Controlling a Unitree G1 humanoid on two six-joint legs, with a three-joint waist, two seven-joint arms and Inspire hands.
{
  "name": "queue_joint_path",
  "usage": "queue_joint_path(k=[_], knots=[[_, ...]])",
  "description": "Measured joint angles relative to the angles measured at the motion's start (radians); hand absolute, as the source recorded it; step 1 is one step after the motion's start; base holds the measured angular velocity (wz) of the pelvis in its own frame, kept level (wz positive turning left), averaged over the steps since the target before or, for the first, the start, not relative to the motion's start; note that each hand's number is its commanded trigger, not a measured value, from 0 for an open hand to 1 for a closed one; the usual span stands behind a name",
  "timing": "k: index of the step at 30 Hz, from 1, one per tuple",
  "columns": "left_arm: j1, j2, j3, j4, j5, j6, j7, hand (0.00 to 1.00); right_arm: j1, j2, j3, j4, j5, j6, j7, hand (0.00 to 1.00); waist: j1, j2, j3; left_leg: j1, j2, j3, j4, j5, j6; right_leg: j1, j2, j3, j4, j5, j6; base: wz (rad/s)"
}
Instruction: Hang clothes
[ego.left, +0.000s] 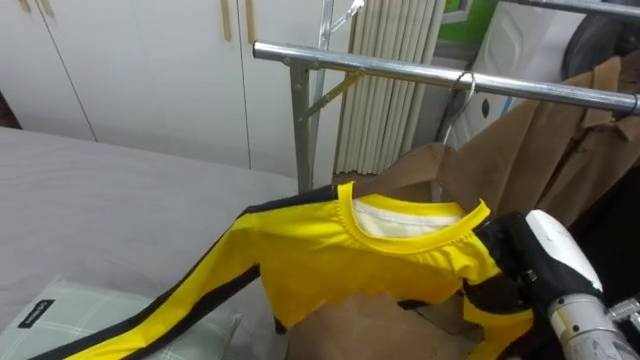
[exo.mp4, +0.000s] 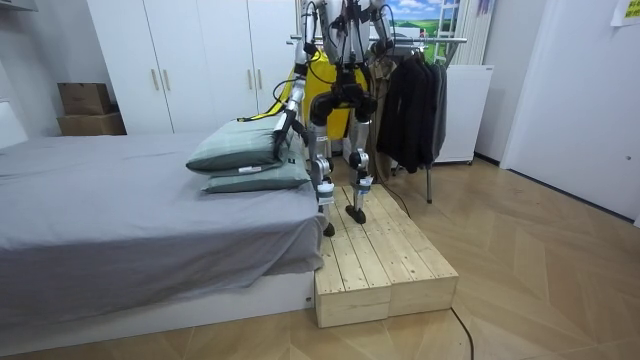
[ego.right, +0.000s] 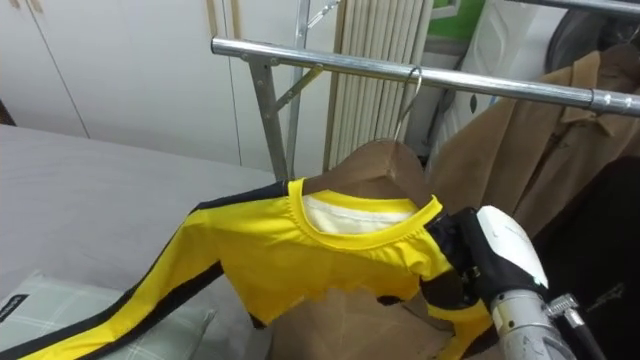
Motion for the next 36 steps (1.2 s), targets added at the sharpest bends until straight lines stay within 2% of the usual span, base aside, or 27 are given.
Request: queue_joint_path(k=[6,14,18,21,28,31,36], knots=[[0.005,0.003,0.003,-0.005,0.002,-0.004,-0.003,0.0,-0.044,-0.002,0.0,0.021,0.043,-0.007,-0.01,1.0,0.002,-0.002,0.0009,0.0,-0.001,-0.008,-0.005,0.0,-0.001,0.001,0.001,-0.002,0.0,-0.002,-0.001,0.0],[0.006,0.003,0.038,-0.005,0.002,-0.017,-0.009,0.0,-0.104,-0.002,-0.001,0.071,0.017,-0.014,-0.01,1.0,0.006,-0.007,0.0037,-0.001,-0.001,-0.008,-0.008,0.0,-0.001,0.001,0.001,-0.006,-0.002,-0.003,-0.002,0.0],[0.014,0.003,0.037,-0.034,0.002,-0.017,-0.009,0.0,-0.139,-0.008,-0.001,0.138,0.011,-0.017,-0.012,1.0,0.02,-0.008,0.0046,-0.002,-0.001,-0.01,-0.007,0.0,-0.001,0.002,0.0,-0.011,-0.003,-0.003,-0.002,0.01],[0.032,0.004,0.036,-0.072,0.002,-0.017,-0.009,0.0,-0.144,-0.012,-0.001,0.149,0.01,-0.017,-0.024,1.0,0.025,-0.008,0.0049,-0.005,-0.002,-0.022,-0.006,0.001,-0.001,0.003,-0.002,-0.02,-0.003,-0.005,-0.003,0.11],[0.034,0.004,0.037,-0.076,0.002,-0.017,-0.01,0.0,-0.154,-0.017,-0.001,0.151,-0.002,-0.017,-0.024,1.0,0.025,-0.008,0.005,-0.006,-0.001,-0.025,-0.008,0.002,-0.004,0.004,-0.003,-0.028,-0.002,-0.008,-0.008,0.01],[0.037,0.004,0.037,-0.085,0.005,-0.017,-0.019,0.0,-0.157,-0.024,-0.001,0.159,-0.012,-0.018,-0.033,1.0,0.025,-0.008,0.0053,-0.008,-0.001,-0.026,-0.009,0.002,-0.004,0.003,-0.004,-0.033,-0.003,-0.009,-0.008,0.01],[0.037,0.006,0.037,-0.1,0.042,-0.017,-0.03,0.0,-0.218,-0.046,-0.004,0.278,-0.016,-0.027,-0.069,1.0,0.025,-0.009,0.0051,-0.015,-0.004,-0.042,-0.009,0.006,-0.004,0.004,-0.009,-0.051,-0.005,-0.01,-0.007,0.1]])
